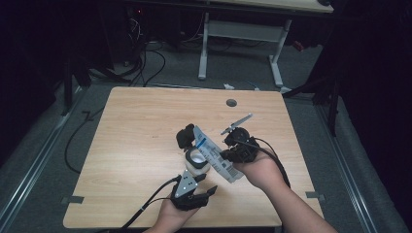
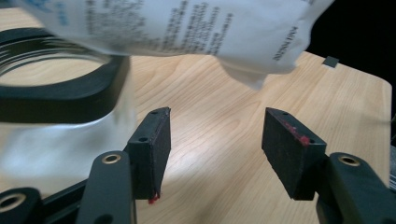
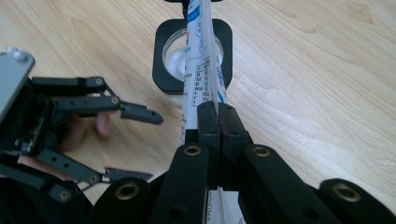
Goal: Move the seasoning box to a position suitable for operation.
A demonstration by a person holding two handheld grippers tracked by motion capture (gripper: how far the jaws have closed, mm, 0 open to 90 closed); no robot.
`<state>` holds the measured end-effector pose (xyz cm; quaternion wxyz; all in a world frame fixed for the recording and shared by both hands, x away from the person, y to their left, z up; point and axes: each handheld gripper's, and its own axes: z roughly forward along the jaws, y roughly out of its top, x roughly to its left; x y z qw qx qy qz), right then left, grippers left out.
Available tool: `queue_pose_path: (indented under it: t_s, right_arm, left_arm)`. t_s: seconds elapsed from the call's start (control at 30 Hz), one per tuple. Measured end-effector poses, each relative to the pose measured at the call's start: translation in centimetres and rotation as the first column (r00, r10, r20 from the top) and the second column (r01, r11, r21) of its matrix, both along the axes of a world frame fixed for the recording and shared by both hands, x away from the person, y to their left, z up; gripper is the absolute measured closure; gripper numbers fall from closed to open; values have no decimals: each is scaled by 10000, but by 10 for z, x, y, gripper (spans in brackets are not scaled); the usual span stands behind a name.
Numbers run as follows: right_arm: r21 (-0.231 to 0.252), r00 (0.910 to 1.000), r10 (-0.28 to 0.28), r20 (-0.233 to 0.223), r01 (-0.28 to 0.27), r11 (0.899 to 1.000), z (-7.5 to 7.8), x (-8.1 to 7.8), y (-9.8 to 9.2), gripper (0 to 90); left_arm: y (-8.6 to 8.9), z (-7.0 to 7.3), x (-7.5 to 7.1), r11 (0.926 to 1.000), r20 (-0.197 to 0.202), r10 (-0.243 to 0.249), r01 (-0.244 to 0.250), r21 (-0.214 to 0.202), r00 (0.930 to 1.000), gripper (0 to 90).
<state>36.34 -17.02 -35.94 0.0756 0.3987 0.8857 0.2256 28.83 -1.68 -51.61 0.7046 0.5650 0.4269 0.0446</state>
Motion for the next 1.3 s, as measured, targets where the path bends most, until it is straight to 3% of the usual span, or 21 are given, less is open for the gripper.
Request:
queue_pose_path:
  t_s: [0.4,0.53,0.67,0.93,1.3]
  right_arm:
    - [329,9999,-126,35,125,9994,-2,0,-10,900]
    - [257,9996,-269,88,266,9993,1,0,-17,900]
    - [35,9986,-500,194,499,9987,3,1,-27,900]
    - [-249,9943,-1040,236,1046,9942,-5,2,-51,900]
    - [-320,9882,-1527,120,1530,9877,-25,3,-71,900]
  left_arm:
    - [30,2,9,9989,167,467,-468,62,9988,413]
    - [40,3,14,9975,223,706,-707,56,9973,412]
    - [47,6,18,9957,117,905,-902,-209,9958,412]
    - [55,13,21,9941,249,1037,-1029,-332,9943,411]
    - [71,6,35,9893,297,1420,-1429,291,9894,400]
